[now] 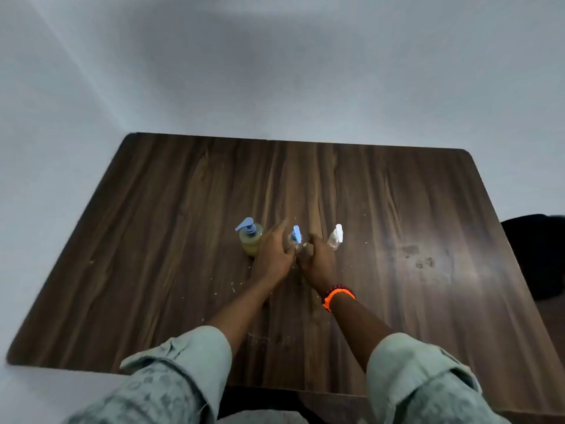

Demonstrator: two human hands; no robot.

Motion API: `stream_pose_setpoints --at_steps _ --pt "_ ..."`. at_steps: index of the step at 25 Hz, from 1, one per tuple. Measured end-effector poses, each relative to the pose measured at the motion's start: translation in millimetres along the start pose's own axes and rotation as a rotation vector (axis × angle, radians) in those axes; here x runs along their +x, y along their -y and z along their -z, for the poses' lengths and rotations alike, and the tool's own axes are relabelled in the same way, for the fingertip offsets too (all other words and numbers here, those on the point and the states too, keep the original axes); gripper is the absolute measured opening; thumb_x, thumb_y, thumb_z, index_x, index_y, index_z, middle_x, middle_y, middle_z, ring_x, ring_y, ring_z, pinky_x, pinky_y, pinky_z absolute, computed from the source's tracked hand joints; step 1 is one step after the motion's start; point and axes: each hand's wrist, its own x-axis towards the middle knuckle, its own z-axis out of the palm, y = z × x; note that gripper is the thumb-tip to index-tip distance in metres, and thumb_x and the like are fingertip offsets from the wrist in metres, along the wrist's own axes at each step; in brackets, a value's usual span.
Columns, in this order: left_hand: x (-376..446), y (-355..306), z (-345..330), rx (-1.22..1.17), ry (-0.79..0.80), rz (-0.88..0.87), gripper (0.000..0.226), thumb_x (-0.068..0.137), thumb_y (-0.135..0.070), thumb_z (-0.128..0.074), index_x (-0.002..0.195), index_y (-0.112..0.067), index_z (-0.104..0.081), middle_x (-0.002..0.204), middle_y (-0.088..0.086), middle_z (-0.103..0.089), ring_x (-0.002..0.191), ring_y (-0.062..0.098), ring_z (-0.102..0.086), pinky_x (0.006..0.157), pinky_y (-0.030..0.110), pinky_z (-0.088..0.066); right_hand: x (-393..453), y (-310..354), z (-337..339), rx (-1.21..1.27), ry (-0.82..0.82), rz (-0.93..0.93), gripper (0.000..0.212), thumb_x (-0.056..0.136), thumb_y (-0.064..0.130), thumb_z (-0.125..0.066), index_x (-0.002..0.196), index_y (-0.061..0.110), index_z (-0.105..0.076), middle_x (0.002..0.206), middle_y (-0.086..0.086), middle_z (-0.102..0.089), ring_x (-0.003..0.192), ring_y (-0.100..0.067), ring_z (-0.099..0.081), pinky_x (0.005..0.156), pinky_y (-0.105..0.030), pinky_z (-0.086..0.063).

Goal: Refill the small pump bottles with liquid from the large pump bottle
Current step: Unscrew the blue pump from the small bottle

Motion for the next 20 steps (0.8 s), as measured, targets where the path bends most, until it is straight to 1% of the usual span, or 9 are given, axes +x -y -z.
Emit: stream_pose_setpoints --at_steps 2,5,8,11,15,17,18,19,20 --pt "10.8 -0.9 0.6 -0.043 0.090 0.027 0.067 0.091 -0.009 -0.071 0.154 -0.017 -0.046 0.153 0.004 -0.057 0.140 0.019 -0.054 0.106 0.018 -0.037 9.8 1.7 -0.7 0.047 0.017 0.037 0.026 0.093 0.008 -0.066 0.119 0.010 -0.066 0.114 -0.011 -0.074 0.104 -0.030 -0.071 0.085 -0.032 -0.051" --pt "26.6 0.5 4.6 -0.047 0.187 0.055 0.065 0.090 -0.006 -0.069 0.151 -0.022 -0.050 0.148 0.002 -0.062 0.135 0.018 -0.059 0.104 0.022 -0.045 17.4 6.7 -5.2 0.058 0.028 0.050 0.032 0.094 0.008 -0.068 0.125 0.009 -0.067 0.123 -0.012 -0.074 0.113 -0.029 -0.070 0.099 -0.040 -0.055" --pt "33.3 0.8 7.5 -0.033 0.212 0.026 0.057 0.090 -0.003 -0.065 0.143 -0.023 -0.058 0.139 0.002 -0.067 0.128 0.018 -0.063 0.108 0.035 -0.052 18.7 7.2 -12.0 0.055 0.030 0.012 0.029 0.096 0.004 -0.067 0.124 0.008 -0.069 0.121 -0.014 -0.075 0.111 -0.031 -0.070 0.094 -0.034 -0.053" --pt "34.4 6.0 9.0 -0.046 0.223 0.006 0.054 0.089 0.001 -0.062 0.138 -0.022 -0.062 0.135 0.004 -0.069 0.127 0.019 -0.063 0.109 0.039 -0.053 19.7 6.4 -18.6 0.069 0.034 -0.060 0.029 0.097 0.007 -0.066 0.126 0.008 -0.071 0.117 -0.013 -0.077 0.108 -0.030 -0.071 0.093 -0.037 -0.056" --pt "23.1 19.1 13.0 -0.012 0.216 -0.037 0.046 0.095 -0.008 -0.064 0.139 -0.020 -0.062 0.133 0.003 -0.071 0.125 0.017 -0.066 0.102 0.032 -0.054 14.4 7.6 -18.4 0.000 0.062 -0.015 0.026 0.095 0.012 -0.071 0.120 0.007 -0.074 0.109 -0.013 -0.079 0.098 -0.027 -0.071 0.081 -0.028 -0.048" --pt "12.9 21.9 11.4 -0.030 0.189 -0.061 0.036 0.096 -0.012 -0.065 0.132 -0.017 -0.067 0.124 0.004 -0.076 0.116 0.019 -0.071 0.095 0.031 -0.056 8.4 5.4 -15.6 -0.014 0.086 0.011 0.027 0.091 0.009 -0.074 0.118 0.007 -0.075 0.107 -0.011 -0.080 0.094 -0.021 -0.069 0.080 -0.026 -0.053" --pt "7.7 21.1 9.7 -0.048 0.179 -0.059 0.032 0.096 -0.014 -0.066 0.127 -0.017 -0.070 0.119 0.003 -0.077 0.111 0.018 -0.072 0.092 0.033 -0.059 4.6 3.9 -13.2 0.000 0.096 0.009 0.028 0.089 0.007 -0.075 0.117 0.008 -0.075 0.107 -0.008 -0.080 0.092 -0.015 -0.067 0.079 -0.017 -0.053" --pt "2.9 19.6 7.5 -0.067 0.166 -0.058 0.027 0.096 -0.017 -0.066 0.122 -0.019 -0.071 0.114 0.002 -0.079 0.106 0.015 -0.073 0.090 0.035 -0.061 1.1 1.9 -10.7 0.012 0.091 0.016 0.030 0.088 0.005 -0.076 0.118 0.008 -0.075 0.105 -0.004 -0.079 0.092 -0.010 -0.064 0.075 -0.004 -0.047" --pt "-2.7 16.6 6.5 -0.084 0.148 -0.055 0.022 0.095 -0.021 -0.067 0.117 -0.022 -0.072 0.108 -0.001 -0.080 0.101 0.011 -0.073 0.087 0.037 -0.062 -3.1 1.4 -8.6 0.014 0.079 0.039 0.031 0.088 0.005 -0.076 0.118 0.009 -0.075 0.103 0.000 -0.077 0.091 -0.007 -0.063 0.071 0.001 -0.043"
